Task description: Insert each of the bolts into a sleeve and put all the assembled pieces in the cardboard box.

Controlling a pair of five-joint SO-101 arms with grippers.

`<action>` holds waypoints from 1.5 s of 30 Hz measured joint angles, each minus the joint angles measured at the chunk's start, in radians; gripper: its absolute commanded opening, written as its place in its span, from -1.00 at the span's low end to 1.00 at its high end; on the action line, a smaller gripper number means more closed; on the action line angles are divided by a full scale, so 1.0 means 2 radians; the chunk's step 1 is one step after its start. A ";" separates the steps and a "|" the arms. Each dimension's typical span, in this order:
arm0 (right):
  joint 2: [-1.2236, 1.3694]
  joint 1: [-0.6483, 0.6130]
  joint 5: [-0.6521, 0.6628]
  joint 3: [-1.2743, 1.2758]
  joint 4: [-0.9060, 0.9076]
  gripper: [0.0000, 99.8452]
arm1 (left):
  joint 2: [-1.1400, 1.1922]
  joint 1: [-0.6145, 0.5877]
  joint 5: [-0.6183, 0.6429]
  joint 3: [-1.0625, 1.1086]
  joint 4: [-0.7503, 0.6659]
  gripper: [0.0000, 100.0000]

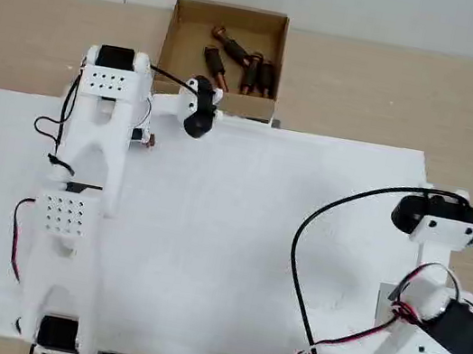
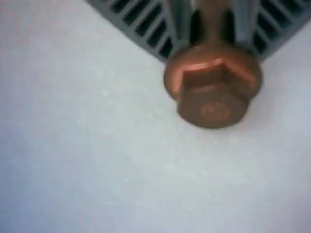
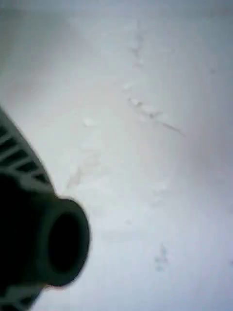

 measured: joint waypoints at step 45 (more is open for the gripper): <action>-0.003 -0.190 -0.136 0.000 -0.146 -0.99 | -0.747 0.072 0.676 0.430 -0.147 -0.99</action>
